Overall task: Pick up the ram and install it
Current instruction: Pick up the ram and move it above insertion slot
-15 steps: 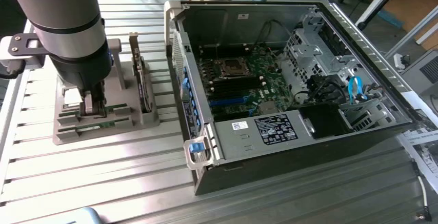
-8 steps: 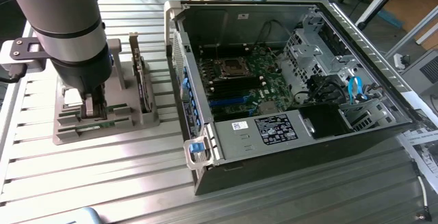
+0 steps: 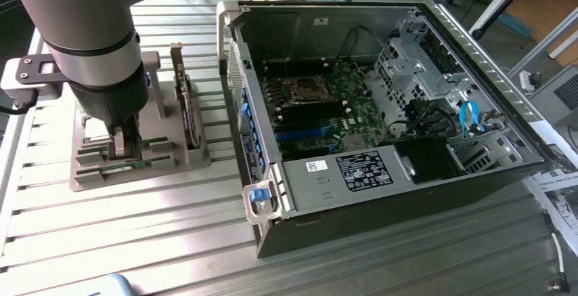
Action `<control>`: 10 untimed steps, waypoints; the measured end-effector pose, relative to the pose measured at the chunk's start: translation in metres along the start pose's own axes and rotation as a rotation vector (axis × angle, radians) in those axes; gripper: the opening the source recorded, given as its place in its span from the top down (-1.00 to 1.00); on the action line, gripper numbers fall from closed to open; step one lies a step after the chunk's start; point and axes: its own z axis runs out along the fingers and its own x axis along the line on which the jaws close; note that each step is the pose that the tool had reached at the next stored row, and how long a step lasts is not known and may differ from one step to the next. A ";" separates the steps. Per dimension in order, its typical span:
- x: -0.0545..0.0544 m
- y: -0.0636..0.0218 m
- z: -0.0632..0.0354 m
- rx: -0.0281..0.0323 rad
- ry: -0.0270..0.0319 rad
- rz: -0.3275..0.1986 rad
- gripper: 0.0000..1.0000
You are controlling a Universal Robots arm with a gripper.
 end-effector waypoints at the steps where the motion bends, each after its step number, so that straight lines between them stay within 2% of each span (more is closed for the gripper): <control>1: 0.000 0.0000 0.0006 0.0000 0.0001 -0.001 0.28; 10: 0.002 0.0003 0.0069 0.0000 0.0002 -0.009 0.28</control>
